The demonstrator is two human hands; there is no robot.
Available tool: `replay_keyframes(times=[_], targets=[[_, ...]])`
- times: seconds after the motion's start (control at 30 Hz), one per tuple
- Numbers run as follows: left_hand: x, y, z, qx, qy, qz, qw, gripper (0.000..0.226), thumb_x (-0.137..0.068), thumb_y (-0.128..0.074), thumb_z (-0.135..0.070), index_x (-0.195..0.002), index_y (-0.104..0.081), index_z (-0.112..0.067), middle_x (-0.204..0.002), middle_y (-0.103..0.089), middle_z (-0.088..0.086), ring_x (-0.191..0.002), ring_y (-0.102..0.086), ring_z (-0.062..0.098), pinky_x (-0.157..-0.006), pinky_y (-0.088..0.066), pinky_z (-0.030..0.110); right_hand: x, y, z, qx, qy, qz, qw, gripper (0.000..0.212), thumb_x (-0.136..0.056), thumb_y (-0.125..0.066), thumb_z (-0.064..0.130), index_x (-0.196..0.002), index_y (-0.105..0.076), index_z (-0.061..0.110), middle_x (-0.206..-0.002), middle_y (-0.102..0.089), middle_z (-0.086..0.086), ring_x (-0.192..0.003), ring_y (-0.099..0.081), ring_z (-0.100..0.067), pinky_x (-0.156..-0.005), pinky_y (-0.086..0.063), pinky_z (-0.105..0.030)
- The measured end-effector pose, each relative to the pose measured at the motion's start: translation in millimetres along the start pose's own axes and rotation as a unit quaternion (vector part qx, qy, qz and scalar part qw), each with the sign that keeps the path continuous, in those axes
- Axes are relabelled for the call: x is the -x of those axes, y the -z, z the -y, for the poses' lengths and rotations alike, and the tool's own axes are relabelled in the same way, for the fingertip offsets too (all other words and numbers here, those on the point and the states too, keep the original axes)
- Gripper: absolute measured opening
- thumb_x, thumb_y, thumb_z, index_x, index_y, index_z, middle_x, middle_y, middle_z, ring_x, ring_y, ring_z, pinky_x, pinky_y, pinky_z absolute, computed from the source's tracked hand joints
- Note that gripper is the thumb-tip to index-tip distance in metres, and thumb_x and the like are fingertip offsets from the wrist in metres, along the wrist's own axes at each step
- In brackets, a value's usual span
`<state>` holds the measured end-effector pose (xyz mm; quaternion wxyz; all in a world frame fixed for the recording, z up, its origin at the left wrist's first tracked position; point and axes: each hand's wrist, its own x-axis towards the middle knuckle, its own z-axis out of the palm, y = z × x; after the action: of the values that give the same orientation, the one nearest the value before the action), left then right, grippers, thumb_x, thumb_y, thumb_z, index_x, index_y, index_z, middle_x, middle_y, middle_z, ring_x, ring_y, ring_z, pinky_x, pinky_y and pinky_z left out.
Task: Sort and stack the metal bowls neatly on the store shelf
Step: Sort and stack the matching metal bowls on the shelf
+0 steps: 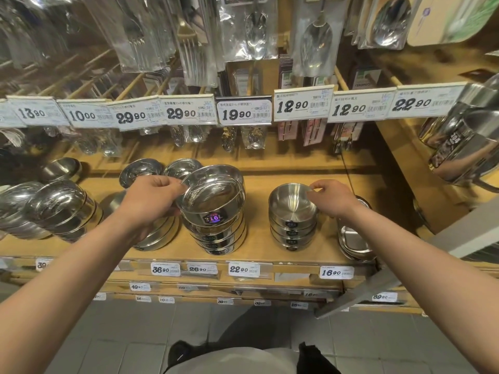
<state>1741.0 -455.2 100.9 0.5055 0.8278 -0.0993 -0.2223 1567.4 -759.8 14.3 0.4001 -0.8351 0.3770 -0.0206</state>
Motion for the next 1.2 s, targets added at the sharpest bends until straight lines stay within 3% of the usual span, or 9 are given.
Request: replay_keyframes(times=[0.07,0.2,0.47,0.57,0.7,0.97,1.07,1.13,1.2], targets=[[-0.5,-0.8,0.6,0.0,-0.002,0.002,1.0,0.015,-0.094,-0.066,-0.01,-0.083,-0.076,-0.008,-0.076,-0.078,0.007,-0.057,-0.067,0.009,-0.047,-0.052,0.019,1.3,-0.2,-1.4,-0.083,-0.106,0.066,0.989,0.036,-0.095,-0.061,0.034,-0.119,-0.062,0.008,-0.098,-0.056,-0.007,-0.076,-0.057,-0.021,-0.067,-0.059,-0.033],[-1.0,-1.9,-0.1,0.004,-0.005,0.003,1.0,0.019,-0.092,-0.067,-0.01,-0.076,-0.077,-0.011,-0.072,-0.076,0.003,-0.053,-0.065,0.006,-0.045,-0.05,0.017,5.2,-5.9,-1.8,-0.175,-0.215,0.139,0.951,0.038,-0.096,-0.061,0.022,-0.126,-0.052,0.0,-0.087,-0.047,-0.01,-0.061,-0.054,-0.017,-0.075,-0.062,-0.039],[-0.1,1.3,1.0,-0.002,-0.008,0.01,1.0,0.026,-0.092,-0.069,-0.01,-0.069,-0.08,-0.016,-0.074,-0.077,0.007,-0.056,-0.067,0.01,-0.047,-0.052,0.019,8.7,-13.2,-2.5,-0.189,-0.21,0.114,0.952,0.02,-0.094,-0.059,0.01,-0.112,-0.055,0.001,-0.097,-0.064,-0.015,-0.063,-0.069,-0.023,-0.072,-0.062,-0.038],[0.7,0.5,-0.1,0.001,-0.007,0.007,1.0,0.022,-0.092,-0.068,-0.009,-0.072,-0.078,-0.012,-0.073,-0.076,0.007,-0.056,-0.066,0.01,-0.046,-0.052,0.019,12.4,-14.9,0.0,-0.19,-0.202,0.095,0.956,0.01,-0.092,-0.06,0.006,-0.101,-0.057,0.003,-0.087,-0.06,-0.012,-0.06,-0.067,-0.021,-0.058,-0.063,-0.031],[2.2,-1.7,-0.5,0.007,-0.008,0.003,1.0,0.017,-0.093,-0.066,-0.007,-0.078,-0.075,-0.009,-0.065,-0.074,0.002,-0.05,-0.064,0.006,-0.044,-0.05,0.018,16.5,-17.1,0.7,-0.197,-0.202,0.065,0.957,0.004,-0.092,-0.06,0.002,-0.094,-0.057,0.003,-0.095,-0.058,-0.012,-0.082,-0.069,-0.028,-0.054,-0.062,-0.031],[5.5,3.7,0.8,0.021,-0.009,0.001,1.0,0.018,-0.092,-0.066,-0.005,-0.077,-0.074,-0.009,-0.068,-0.074,0.004,-0.051,-0.065,0.007,-0.045,-0.051,0.019,20.7,-15.4,2.0,-0.191,-0.203,0.065,0.958,0.016,-0.092,-0.066,0.013,-0.101,-0.058,0.003,-0.099,-0.059,-0.012,-0.085,-0.07,-0.028,-0.067,-0.064,-0.035],[5.4,7.7,0.4,0.028,-0.011,-0.005,1.0,0.018,-0.092,-0.066,-0.005,-0.077,-0.074,-0.008,-0.068,-0.073,0.006,-0.049,-0.064,0.006,-0.044,-0.049,0.018,25.8,-3.4,11.1,-0.131,-0.198,0.079,0.968,0.033,-0.09,-0.07,0.03,-0.103,-0.059,0.002,-0.084,-0.06,-0.01,-0.065,-0.067,-0.024,-0.045,-0.054,-0.027],[3.8,12.0,0.5,0.021,-0.014,-0.01,1.0,0.017,-0.092,-0.066,-0.006,-0.077,-0.075,-0.006,-0.07,-0.075,0.006,-0.05,-0.064,0.007,-0.045,-0.05,0.018,29.3,7.8,22.8,-0.038,-0.168,0.043,0.984,0.041,-0.09,-0.066,0.039,-0.101,-0.063,0.0,-0.076,-0.065,-0.013,-0.057,-0.063,-0.025,-0.047,-0.048,-0.028],[1.7,16.9,1.5,0.008,-0.013,-0.018,1.0,0.015,-0.092,-0.067,-0.008,-0.08,-0.076,-0.005,-0.076,-0.077,0.008,-0.055,-0.066,0.01,-0.048,-0.052,0.02,31.6,15.1,38.2,0.049,-0.103,-0.053,0.992,0.046,-0.09,-0.061,0.042,-0.101,-0.069,-0.002,-0.086,-0.071,-0.017,-0.071,-0.063,-0.029,-0.061,-0.048,-0.033]])
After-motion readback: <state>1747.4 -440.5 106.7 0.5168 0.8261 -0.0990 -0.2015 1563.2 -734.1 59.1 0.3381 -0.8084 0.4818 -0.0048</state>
